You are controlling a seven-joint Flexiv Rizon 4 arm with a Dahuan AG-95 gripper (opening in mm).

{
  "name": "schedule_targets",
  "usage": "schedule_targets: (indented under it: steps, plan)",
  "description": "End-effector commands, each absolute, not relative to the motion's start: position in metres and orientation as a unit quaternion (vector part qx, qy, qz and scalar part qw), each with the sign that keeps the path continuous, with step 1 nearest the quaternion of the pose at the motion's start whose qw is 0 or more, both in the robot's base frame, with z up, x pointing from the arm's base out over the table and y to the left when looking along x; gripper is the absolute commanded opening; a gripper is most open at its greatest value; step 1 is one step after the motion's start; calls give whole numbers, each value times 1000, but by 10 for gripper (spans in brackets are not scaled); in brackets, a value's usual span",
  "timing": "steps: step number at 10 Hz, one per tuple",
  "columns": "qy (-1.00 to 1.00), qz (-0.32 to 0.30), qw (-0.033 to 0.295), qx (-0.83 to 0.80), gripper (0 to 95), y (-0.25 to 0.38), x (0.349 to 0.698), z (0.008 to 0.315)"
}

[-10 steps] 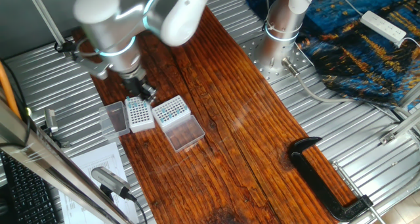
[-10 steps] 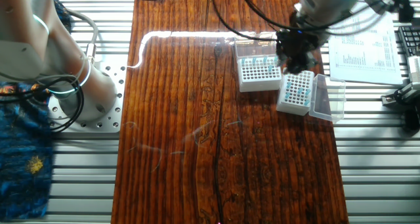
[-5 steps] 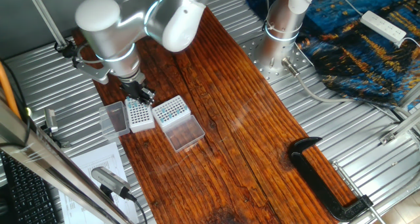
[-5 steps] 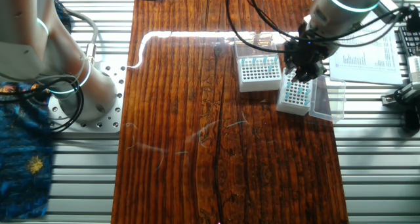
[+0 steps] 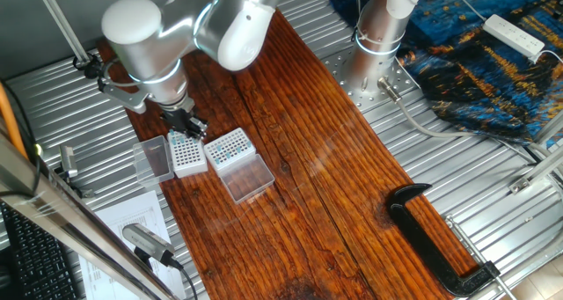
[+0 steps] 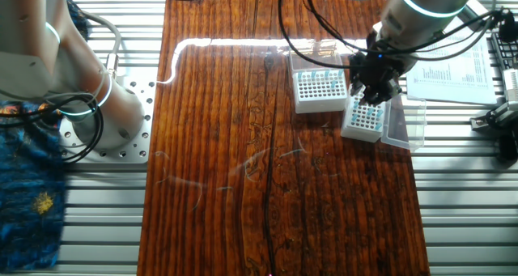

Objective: Transfer all medium pipette tips from one holder to another

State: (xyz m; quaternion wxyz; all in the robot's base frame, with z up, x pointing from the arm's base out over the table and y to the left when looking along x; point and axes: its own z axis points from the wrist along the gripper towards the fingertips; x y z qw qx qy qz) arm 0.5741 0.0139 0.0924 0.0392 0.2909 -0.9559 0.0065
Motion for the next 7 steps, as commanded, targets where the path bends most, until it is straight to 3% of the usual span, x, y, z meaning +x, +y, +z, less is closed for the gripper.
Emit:
schedule_targets:
  steps: [1, 7]
  plan:
    - [-956, 8, 38, 291, 190, 13, 576, 89]
    - [-956, 12, 36, 291, 190, 10, 578, 80]
